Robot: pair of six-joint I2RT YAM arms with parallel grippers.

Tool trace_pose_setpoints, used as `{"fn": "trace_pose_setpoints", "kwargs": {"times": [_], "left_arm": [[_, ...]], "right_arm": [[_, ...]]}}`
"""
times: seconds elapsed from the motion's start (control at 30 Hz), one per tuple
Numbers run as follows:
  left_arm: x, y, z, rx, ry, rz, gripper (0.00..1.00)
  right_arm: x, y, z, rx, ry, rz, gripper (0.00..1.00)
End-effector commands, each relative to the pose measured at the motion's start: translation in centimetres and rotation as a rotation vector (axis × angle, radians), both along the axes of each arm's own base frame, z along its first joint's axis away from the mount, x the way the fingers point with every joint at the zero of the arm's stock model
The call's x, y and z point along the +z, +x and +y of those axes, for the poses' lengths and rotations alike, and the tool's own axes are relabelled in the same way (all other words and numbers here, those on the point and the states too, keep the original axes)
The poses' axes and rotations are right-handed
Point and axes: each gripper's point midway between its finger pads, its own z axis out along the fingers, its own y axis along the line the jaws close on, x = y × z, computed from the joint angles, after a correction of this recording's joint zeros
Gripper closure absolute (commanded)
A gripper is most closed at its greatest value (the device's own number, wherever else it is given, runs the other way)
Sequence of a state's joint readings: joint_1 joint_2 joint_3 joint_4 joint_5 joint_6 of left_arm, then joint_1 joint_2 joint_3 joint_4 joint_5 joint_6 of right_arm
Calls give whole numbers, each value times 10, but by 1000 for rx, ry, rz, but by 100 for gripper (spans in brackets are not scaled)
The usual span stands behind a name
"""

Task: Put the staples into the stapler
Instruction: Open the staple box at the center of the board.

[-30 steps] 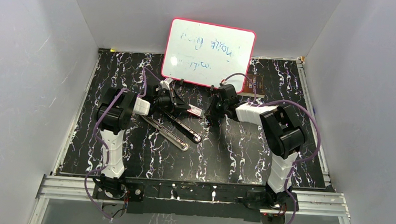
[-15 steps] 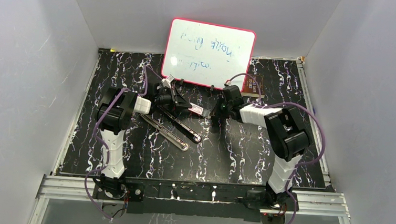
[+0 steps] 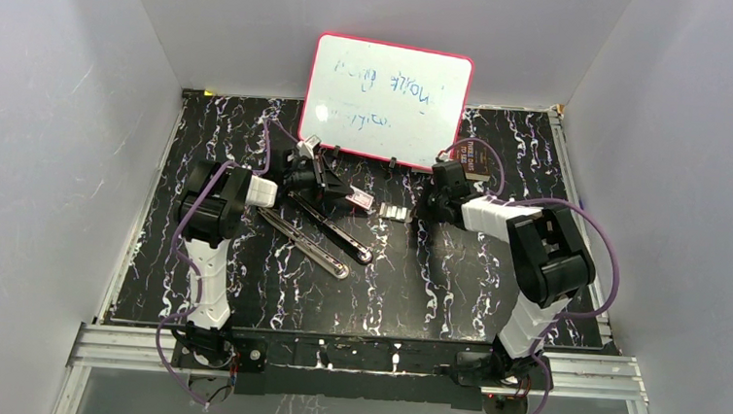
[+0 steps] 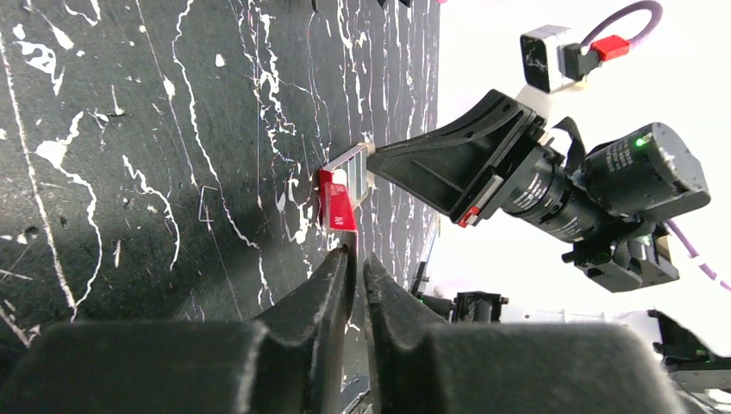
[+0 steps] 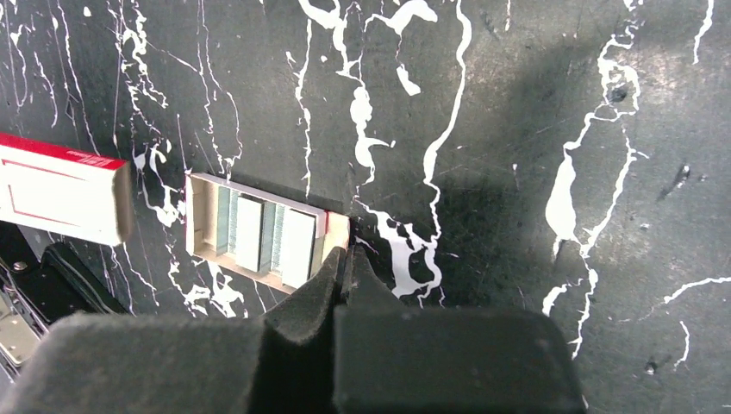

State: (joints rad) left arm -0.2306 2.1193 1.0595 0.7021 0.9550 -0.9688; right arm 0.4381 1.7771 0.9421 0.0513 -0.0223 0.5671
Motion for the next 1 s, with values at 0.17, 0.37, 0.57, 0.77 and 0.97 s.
{"fn": "trace_pose_setpoints", "kwargs": {"times": [0.17, 0.37, 0.57, 0.77, 0.97], "left_arm": [[7, 4, 6, -17, 13, -23, 65], [-4, 11, 17, 7, 126, -1, 54], [1, 20, 31, 16, 247, -27, 45], [8, 25, 43, 6, 359, -54, 38], [21, 31, 61, 17, 500, -104, 34]], "right_arm": [[-21, -31, -25, 31, -107, 80, 100], [-3, -27, -21, 48, -83, 38, 100], [1, -27, -19, 62, -79, 29, 100], [5, -28, -15, 81, -60, 23, 100], [8, -25, -13, 100, -65, 0, 100]]}}
